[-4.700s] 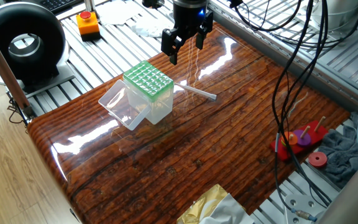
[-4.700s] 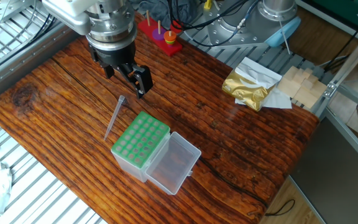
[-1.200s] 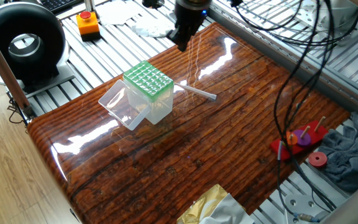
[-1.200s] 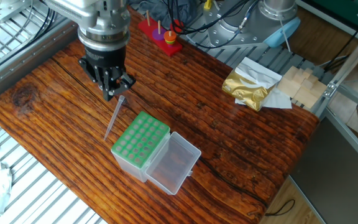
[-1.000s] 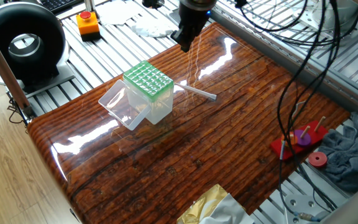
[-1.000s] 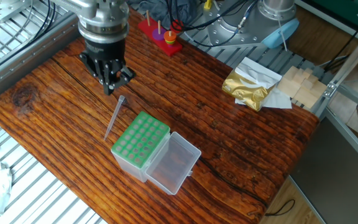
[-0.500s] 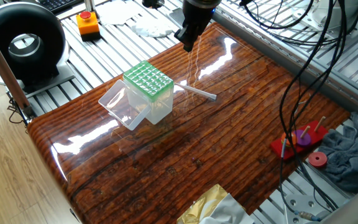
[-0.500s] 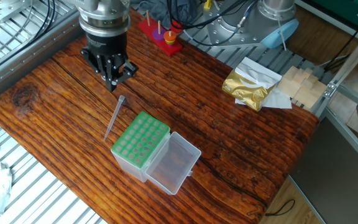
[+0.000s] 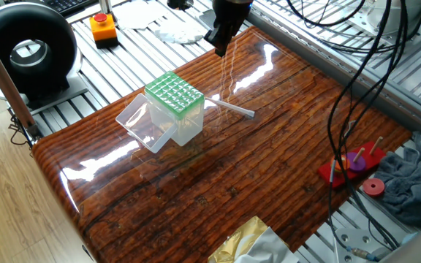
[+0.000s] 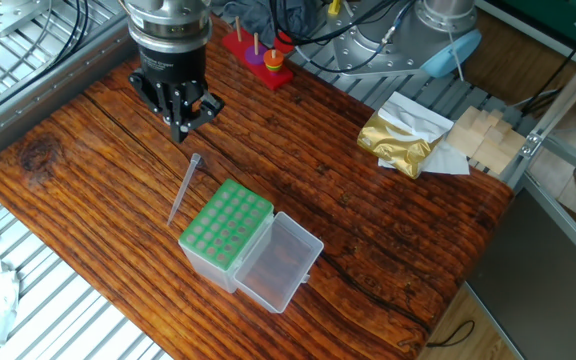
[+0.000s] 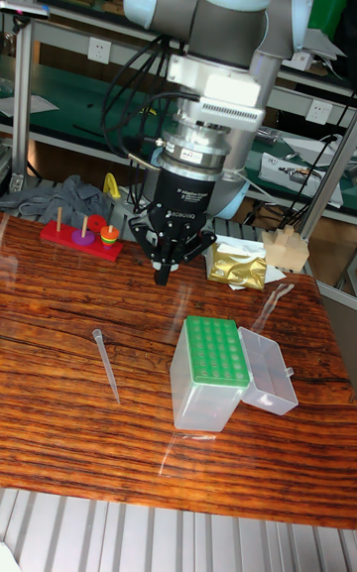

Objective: Insert a large pipette tip into the holder for large pipette tips

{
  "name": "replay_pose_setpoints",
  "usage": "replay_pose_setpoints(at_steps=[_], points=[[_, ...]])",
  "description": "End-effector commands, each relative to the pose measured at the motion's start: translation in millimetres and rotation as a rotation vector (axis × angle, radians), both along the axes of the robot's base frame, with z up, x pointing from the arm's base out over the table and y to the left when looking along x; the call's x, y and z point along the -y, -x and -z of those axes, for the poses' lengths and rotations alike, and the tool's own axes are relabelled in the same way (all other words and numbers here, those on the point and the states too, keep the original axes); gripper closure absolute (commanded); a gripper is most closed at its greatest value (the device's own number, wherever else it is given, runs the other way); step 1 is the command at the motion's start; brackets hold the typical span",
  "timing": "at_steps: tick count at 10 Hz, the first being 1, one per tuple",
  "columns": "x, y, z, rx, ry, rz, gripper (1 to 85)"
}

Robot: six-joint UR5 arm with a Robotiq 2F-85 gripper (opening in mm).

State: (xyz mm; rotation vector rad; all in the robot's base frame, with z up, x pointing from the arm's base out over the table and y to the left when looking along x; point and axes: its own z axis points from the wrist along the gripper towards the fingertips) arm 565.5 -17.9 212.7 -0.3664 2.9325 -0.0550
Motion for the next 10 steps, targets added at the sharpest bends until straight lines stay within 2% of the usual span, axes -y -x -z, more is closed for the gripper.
replay_pose_setpoints(at_steps=[1, 2, 3, 5, 9, 10], points=[[2.0, -5.8, -13.7, 0.0, 0.07, -0.034, 84.7], [-0.6, -9.3, -16.4, -0.001, 0.082, -0.019, 84.7], [3.9, -13.1, -19.2, 0.005, 0.116, -0.019, 84.7], [3.8, -11.8, -20.1, 0.003, 0.115, -0.026, 84.7], [-3.7, -11.9, -16.7, -0.001, 0.082, -0.019, 84.7], [-13.9, -11.6, -15.8, -0.002, 0.041, -0.009, 84.7]])
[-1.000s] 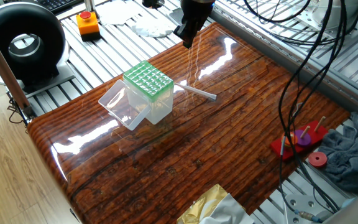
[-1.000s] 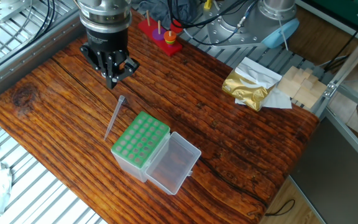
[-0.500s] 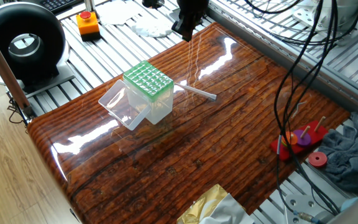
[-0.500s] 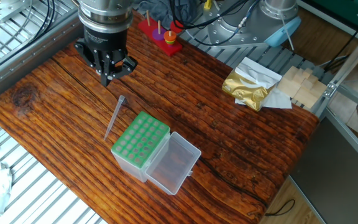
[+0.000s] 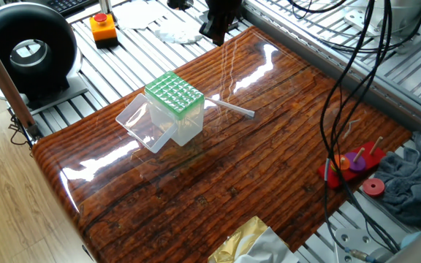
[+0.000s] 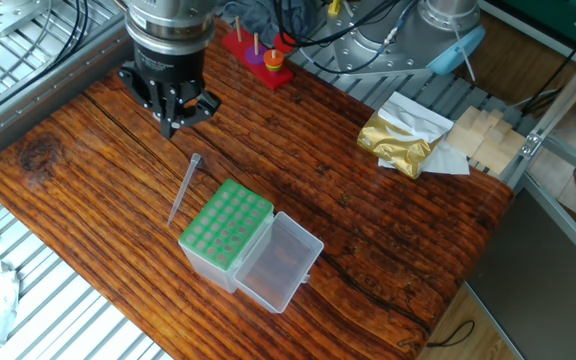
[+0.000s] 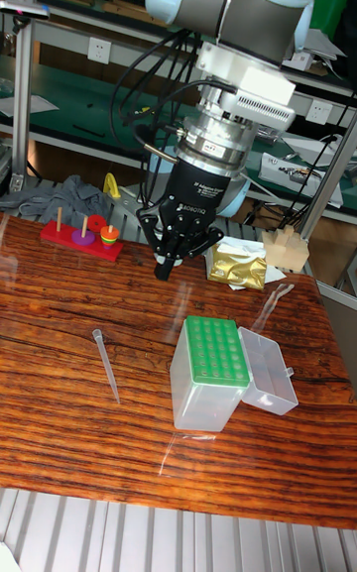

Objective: Insert a large pipette tip into the holder for large pipette tips

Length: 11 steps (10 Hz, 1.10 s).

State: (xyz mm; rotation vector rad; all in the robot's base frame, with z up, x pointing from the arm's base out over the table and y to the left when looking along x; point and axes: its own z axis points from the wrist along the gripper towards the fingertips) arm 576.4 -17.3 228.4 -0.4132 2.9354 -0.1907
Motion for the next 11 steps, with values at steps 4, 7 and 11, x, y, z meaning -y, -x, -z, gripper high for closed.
replay_pose_setpoints(at_steps=[4, 7, 11], points=[[-36.4, -0.8, 0.0, 0.002, -0.148, 0.032, 84.7], [-44.1, -50.8, -15.3, 0.203, -0.189, 0.043, 84.7], [-65.2, -99.5, -44.4, 0.414, -0.304, 0.071, 84.7]])
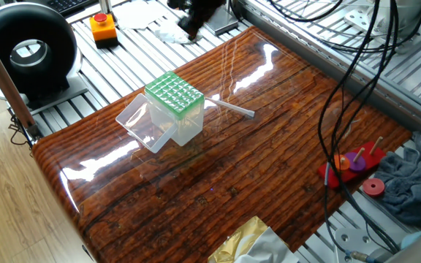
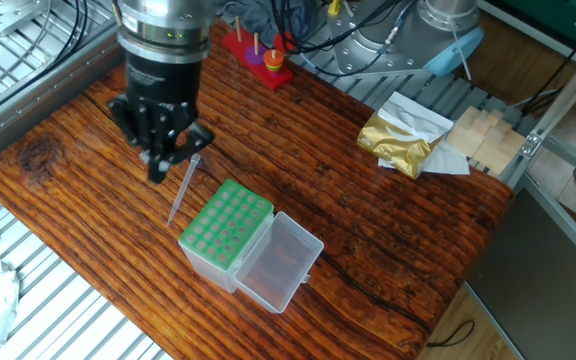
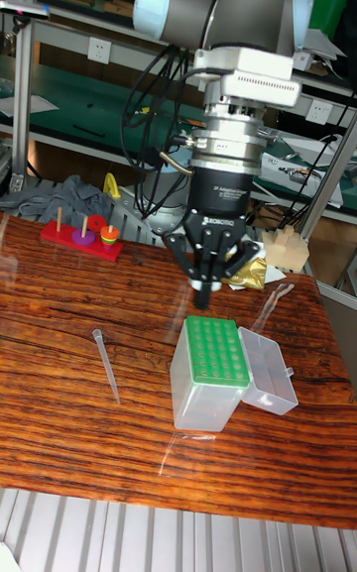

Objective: Insert a large pipette tip into the holder for large pipette tips

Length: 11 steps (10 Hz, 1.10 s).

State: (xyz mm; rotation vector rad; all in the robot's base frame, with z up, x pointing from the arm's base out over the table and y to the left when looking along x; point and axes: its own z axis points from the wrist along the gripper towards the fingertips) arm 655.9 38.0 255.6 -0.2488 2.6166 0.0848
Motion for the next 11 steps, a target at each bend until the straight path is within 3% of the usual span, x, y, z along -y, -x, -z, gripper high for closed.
replay_pose_setpoints(at_steps=[1, 3, 5, 7, 11], points=[[-8.4, -19.4, -16.5, 0.094, -0.058, 0.026, 84.7], [-14.1, -15.0, -14.6, 0.076, -0.075, 0.011, 84.7], [-15.3, -4.2, -8.0, 0.026, -0.081, 0.015, 84.7], [-10.1, 1.7, -3.7, -0.001, -0.06, 0.021, 84.7], [-2.4, 5.5, -0.4, -0.018, -0.027, 0.023, 84.7]])
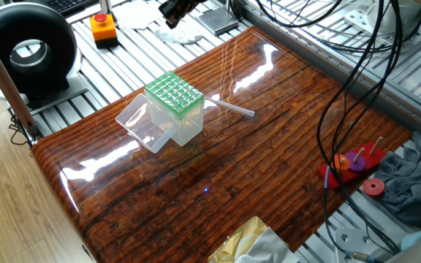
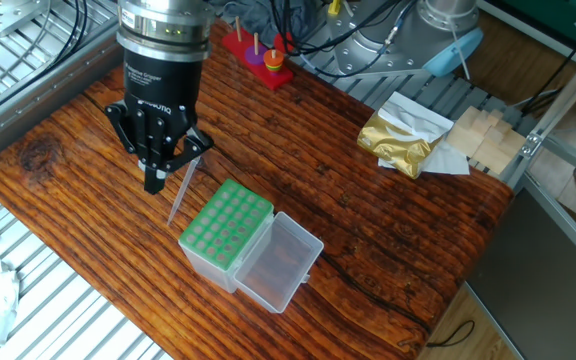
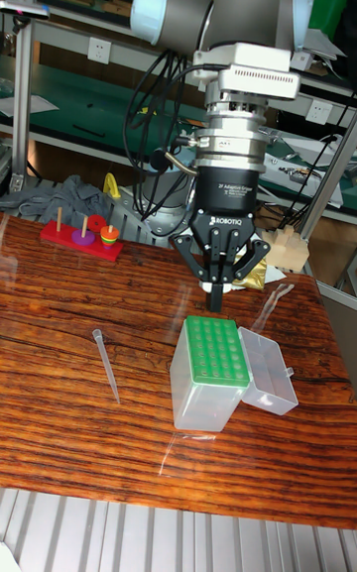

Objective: Insert a large pipette tip into the holder for large pipette tips

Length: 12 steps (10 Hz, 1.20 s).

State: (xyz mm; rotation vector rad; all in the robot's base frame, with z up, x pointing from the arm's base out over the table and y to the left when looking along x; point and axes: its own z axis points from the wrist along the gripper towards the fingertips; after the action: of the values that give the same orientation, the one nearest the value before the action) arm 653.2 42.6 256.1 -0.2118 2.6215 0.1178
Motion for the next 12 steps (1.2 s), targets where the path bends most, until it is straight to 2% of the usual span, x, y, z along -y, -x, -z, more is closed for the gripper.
replay_pose_setpoints(at_steps=[1, 5, 9, 10, 12], points=[[2.5, 2.9, 0.2, -0.012, 0.006, 0.0, 84.7], [-1.4, 3.6, 0.0, -0.016, -0.015, 0.006, 84.7], [2.1, 3.1, -0.3, -0.009, -0.006, 0.001, 84.7], [5.5, 6.8, -0.3, -0.01, -0.014, -0.003, 84.7], [29.6, 21.4, 5.6, -0.002, -0.009, -0.037, 84.7]])
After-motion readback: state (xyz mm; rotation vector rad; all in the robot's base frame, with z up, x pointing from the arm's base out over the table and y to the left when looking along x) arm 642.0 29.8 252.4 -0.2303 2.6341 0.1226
